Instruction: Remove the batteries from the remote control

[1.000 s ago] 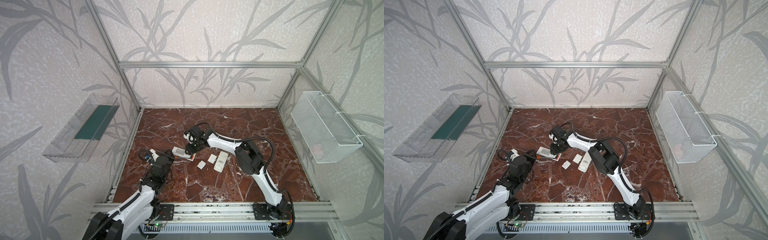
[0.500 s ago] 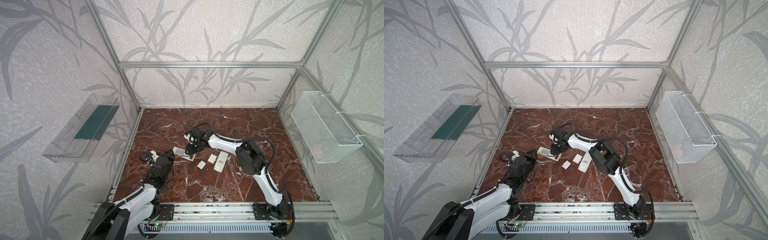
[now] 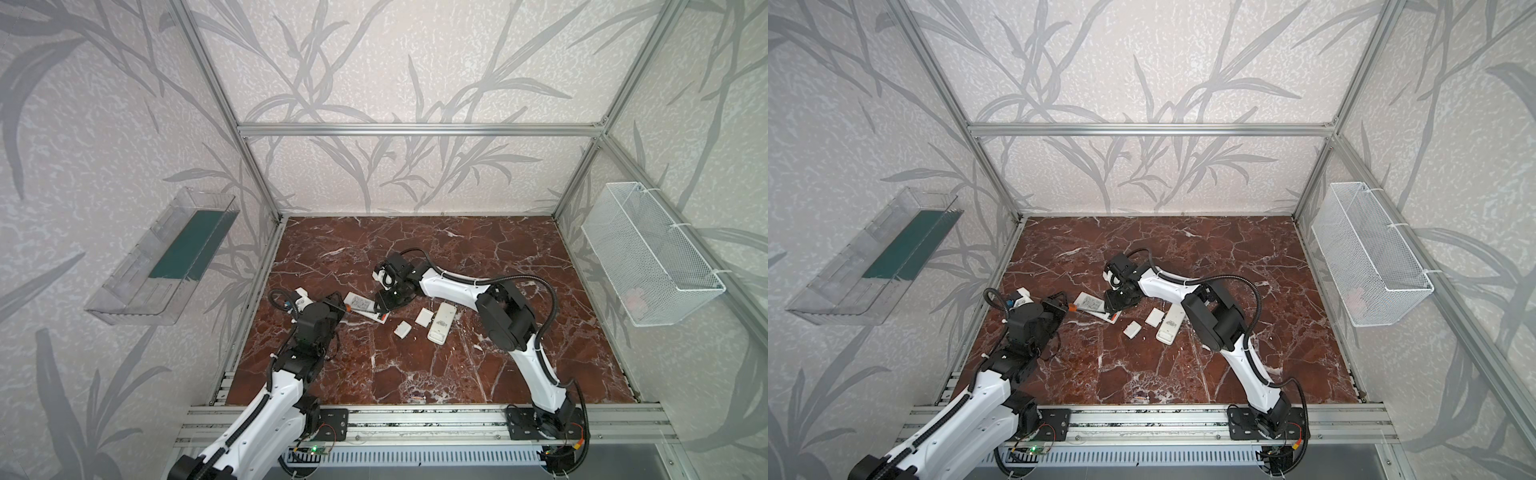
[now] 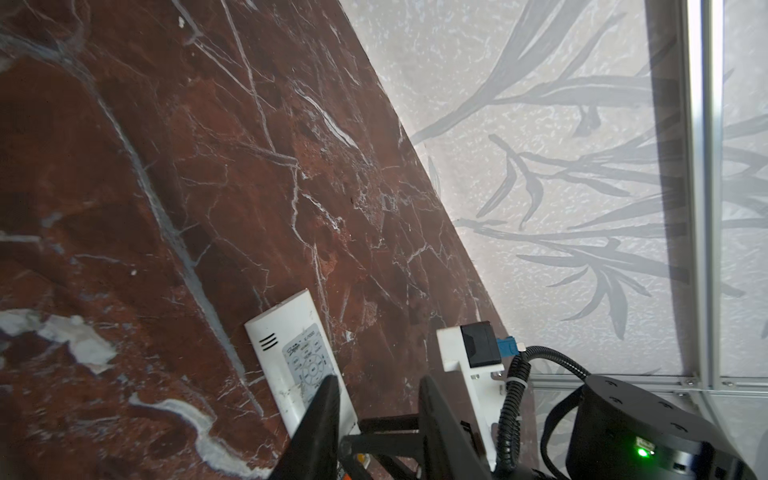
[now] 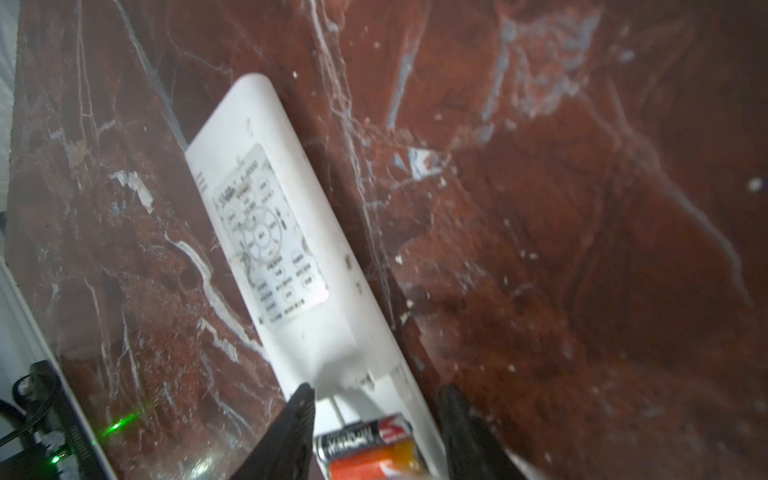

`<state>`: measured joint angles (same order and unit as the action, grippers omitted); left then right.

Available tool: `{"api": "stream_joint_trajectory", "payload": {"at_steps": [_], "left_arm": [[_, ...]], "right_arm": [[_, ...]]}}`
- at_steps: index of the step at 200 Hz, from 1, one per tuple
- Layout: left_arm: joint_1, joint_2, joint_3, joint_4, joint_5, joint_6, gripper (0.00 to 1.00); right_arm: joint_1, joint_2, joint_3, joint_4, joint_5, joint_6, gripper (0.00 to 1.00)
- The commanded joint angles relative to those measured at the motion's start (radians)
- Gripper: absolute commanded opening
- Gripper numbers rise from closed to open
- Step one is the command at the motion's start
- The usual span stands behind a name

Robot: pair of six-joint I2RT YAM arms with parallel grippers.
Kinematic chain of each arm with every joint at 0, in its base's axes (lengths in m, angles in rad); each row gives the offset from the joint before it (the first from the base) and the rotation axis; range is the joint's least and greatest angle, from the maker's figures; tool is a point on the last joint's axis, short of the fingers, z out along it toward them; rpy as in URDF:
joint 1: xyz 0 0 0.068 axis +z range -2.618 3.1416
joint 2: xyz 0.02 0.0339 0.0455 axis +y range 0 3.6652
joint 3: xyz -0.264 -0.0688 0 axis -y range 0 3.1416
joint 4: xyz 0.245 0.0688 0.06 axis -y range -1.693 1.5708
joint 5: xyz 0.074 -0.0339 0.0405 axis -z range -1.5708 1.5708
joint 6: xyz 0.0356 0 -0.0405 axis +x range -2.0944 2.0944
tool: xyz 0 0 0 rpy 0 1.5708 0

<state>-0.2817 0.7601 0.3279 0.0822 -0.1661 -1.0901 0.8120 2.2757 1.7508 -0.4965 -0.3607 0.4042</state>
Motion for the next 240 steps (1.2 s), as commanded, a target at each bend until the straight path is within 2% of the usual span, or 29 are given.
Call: {"api": "stream_joint_trajectory", "payload": {"at_steps": [1,20,70,86,119,165,195,240], "left_arm": [[0.013,0.032,0.086,-0.233,0.000,0.168,0.00],[0.019,0.064,0.112,-0.258,-0.003,0.220,0.00],[0.074,0.157,0.151,-0.230,0.022,0.304,0.00],[0.105,0.190,0.159,-0.194,0.046,0.328,0.00],[0.166,0.288,0.186,-0.094,0.112,0.394,0.00],[0.177,0.350,0.222,0.056,0.205,0.427,0.00],[0.178,0.337,0.261,0.028,0.227,0.495,0.00],[0.178,0.240,0.275,-0.072,0.271,0.601,0.00]], "right_arm": [[-0.045,-0.073,0.026,-0.064,-0.025,-0.001,0.50],[-0.070,-0.058,0.064,-0.124,0.016,-0.056,0.48],[-0.060,0.032,0.072,-0.161,0.098,-0.146,0.29],[-0.041,0.057,0.073,-0.145,0.115,-0.170,0.28],[-0.014,0.086,0.063,-0.113,0.077,-0.192,0.27],[0.026,0.006,-0.055,-0.026,0.033,-0.128,0.26],[0.047,-0.009,-0.082,0.006,0.006,-0.090,0.26],[0.074,-0.001,-0.052,0.005,-0.035,-0.068,0.26]]}}
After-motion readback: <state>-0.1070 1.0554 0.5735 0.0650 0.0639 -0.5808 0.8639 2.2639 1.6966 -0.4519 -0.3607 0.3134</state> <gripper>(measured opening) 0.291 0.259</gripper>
